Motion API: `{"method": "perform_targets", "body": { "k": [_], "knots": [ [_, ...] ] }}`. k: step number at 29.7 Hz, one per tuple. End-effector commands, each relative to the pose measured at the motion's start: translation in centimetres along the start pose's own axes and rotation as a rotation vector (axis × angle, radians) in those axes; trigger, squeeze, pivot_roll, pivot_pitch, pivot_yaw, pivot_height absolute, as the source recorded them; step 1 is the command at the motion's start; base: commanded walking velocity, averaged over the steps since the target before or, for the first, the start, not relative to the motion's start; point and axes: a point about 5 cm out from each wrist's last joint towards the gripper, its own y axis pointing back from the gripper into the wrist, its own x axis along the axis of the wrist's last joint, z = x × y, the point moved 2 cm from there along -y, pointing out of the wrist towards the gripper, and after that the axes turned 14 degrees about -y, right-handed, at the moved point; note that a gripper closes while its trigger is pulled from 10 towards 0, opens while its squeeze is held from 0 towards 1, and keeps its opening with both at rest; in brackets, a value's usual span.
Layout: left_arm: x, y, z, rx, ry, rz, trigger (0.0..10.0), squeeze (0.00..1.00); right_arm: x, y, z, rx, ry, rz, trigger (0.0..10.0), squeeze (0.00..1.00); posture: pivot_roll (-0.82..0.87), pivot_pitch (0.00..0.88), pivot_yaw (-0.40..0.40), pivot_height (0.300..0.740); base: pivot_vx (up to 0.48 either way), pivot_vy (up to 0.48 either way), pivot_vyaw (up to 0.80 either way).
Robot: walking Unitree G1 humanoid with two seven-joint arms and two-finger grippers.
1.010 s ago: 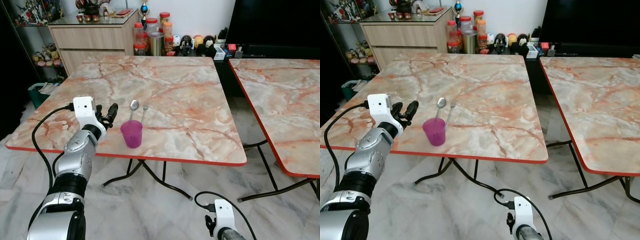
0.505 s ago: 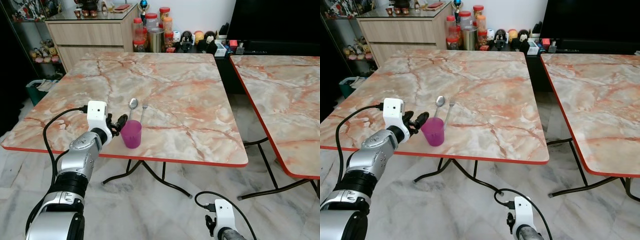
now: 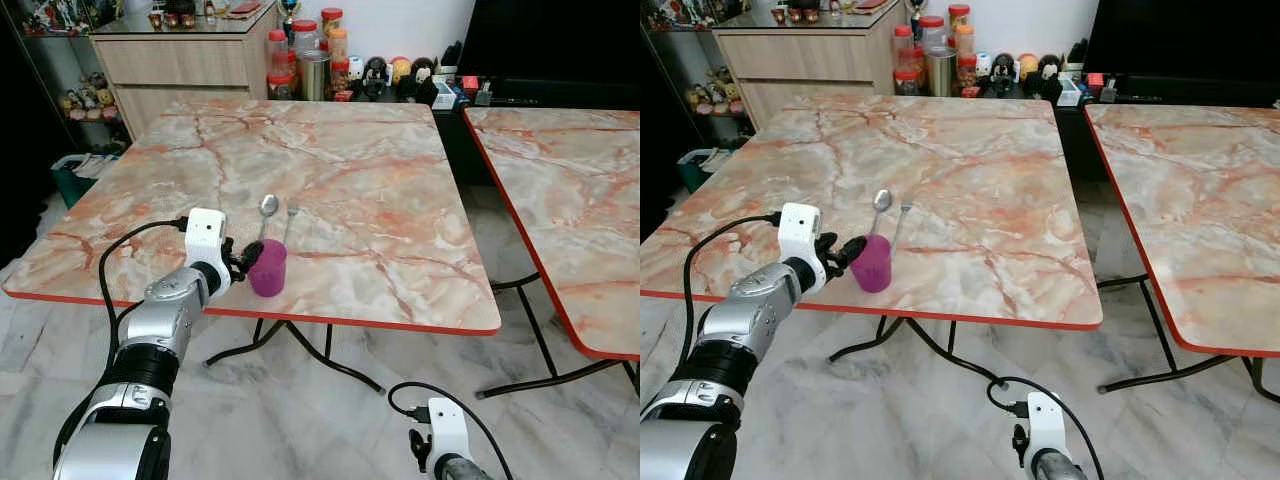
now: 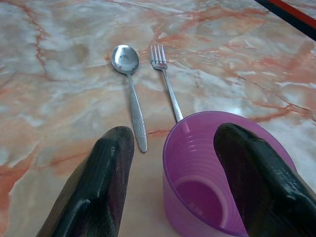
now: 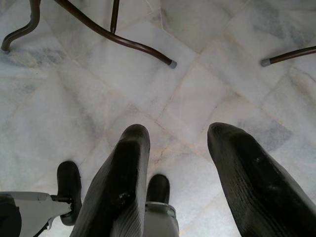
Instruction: Setting the table
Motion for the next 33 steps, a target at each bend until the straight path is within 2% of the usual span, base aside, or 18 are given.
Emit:
{"method": "perform_targets", "body": {
  "k": [1, 10, 20, 22, 23, 24, 25, 30, 31, 33],
  "knots": [
    [0.7, -0.1, 0.4, -0.021, -0.027, 0.008, 10.0, 0.00, 0.1, 0.0, 0.0, 0.001, 0.000, -0.002, 10.0, 0.00, -0.01, 0.000, 0.005, 0.740, 0.000, 0.000, 0.00],
    [0.9, -0.5, 0.8, -0.032, -0.063, -0.019, 10.0, 0.00, 0.0, 0.0, -0.1, 0.001, -0.001, -0.004, 10.0, 0.00, -0.01, 0.000, 0.007, 0.740, 0.000, 0.000, 0.00],
    [0.3, -0.6, 1.0, -0.036, -0.053, -0.056, 10.0, 0.00, 0.0, 0.0, 0.0, -0.002, -0.005, -0.003, 10.0, 0.00, -0.02, 0.000, 0.010, 0.740, 0.000, 0.000, 0.00],
    [0.2, -0.6, 1.0, -0.035, -0.050, -0.064, 4.6, 0.00, 0.0, 0.0, 0.0, -0.001, -0.005, -0.003, 10.0, 0.00, -0.02, 0.000, 0.010, 0.740, 0.000, 0.000, 0.00],
    [0.2, -0.6, 1.0, -0.035, -0.049, -0.066, 4.1, 0.00, 0.0, 0.0, 0.0, -0.001, -0.005, -0.003, 10.0, 0.00, -0.02, 0.000, 0.011, 0.740, 0.000, 0.000, 0.00],
    [0.1, -0.6, 1.0, -0.036, -0.049, -0.069, 2.4, 0.00, 0.0, 0.0, 0.0, -0.001, -0.006, -0.004, 10.0, 0.00, -0.02, 0.000, 0.011, 0.740, 0.000, 0.000, 0.00],
    [0.1, -0.6, 1.0, -0.037, -0.048, -0.070, 1.5, 0.00, 0.0, 0.0, 0.0, -0.001, -0.006, -0.003, 10.0, 0.00, -0.02, 0.000, 0.011, 0.740, 0.000, 0.000, 0.00],
    [0.0, -0.6, 1.1, -0.043, -0.046, -0.078, 1.7, 0.00, 0.0, 0.0, 0.0, 0.000, -0.006, -0.004, 10.0, 0.00, -0.02, 0.000, 0.010, 0.740, 0.000, 0.000, 0.00],
    [0.0, -0.6, 1.1, -0.043, -0.044, -0.078, 0.0, 0.00, 0.0, 0.0, 0.0, 0.000, -0.005, -0.003, 10.0, 0.00, -0.02, 0.000, 0.010, 0.740, 0.000, 0.000, 0.00],
    [0.0, -0.6, 1.1, -0.043, -0.042, -0.078, 0.0, 0.00, 0.0, 0.0, 0.0, -0.001, -0.005, -0.003, 10.0, 0.00, -0.02, 0.000, 0.009, 0.740, 0.000, 0.000, 0.00]
  ]
}}
